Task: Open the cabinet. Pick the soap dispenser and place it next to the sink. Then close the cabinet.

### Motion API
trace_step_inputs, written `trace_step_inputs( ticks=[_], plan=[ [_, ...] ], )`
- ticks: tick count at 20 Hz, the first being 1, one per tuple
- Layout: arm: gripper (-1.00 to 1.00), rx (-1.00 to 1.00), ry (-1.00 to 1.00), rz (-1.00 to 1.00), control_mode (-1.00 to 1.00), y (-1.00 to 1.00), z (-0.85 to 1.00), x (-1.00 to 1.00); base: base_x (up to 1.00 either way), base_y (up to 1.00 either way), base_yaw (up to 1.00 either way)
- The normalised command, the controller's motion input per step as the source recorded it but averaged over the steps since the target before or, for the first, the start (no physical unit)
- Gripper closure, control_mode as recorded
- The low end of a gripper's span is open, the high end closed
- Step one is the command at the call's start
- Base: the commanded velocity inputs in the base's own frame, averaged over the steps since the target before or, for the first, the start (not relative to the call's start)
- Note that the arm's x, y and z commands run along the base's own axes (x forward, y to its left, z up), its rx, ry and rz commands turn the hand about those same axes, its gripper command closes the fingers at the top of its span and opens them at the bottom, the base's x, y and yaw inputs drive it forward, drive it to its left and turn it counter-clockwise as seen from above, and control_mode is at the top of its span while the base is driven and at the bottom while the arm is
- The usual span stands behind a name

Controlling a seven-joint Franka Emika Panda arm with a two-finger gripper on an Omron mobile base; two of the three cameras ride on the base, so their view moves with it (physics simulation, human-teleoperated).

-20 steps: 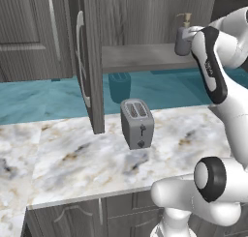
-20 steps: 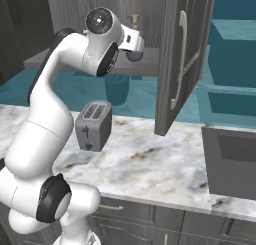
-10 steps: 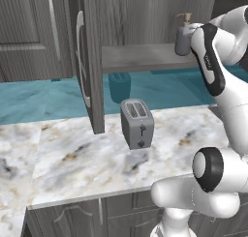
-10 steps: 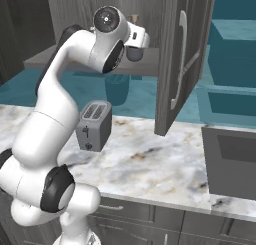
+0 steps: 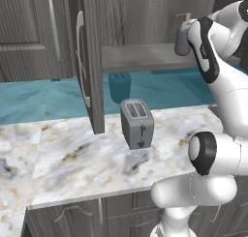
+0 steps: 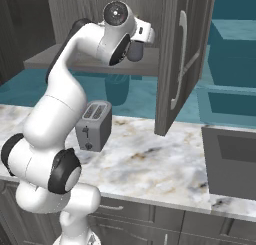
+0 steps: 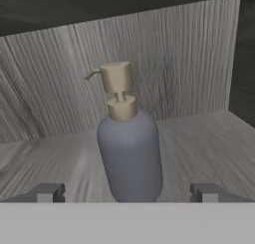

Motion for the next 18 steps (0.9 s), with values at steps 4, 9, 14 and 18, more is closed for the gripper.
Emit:
trace_step_inputs(
  ticks=[4, 9, 14, 18],
  plan=[
    [-1.0, 0.0, 0.0, 0.0, -1.0, 0.0, 0.0, 0.13, 0.0, 0.0, 0.0],
    [-1.0, 0.0, 0.0, 0.0, -1.0, 0.0, -0.05, 0.17, 0.0, 0.0, 0.0],
    [-1.0, 0.0, 0.0, 0.0, -1.0, 0.0, -0.14, 0.05, 0.0, 0.0, 0.0],
    [-1.0, 0.0, 0.0, 0.0, -1.0, 0.0, -0.15, 0.08, 0.0, 0.0, 0.0]
  ],
)
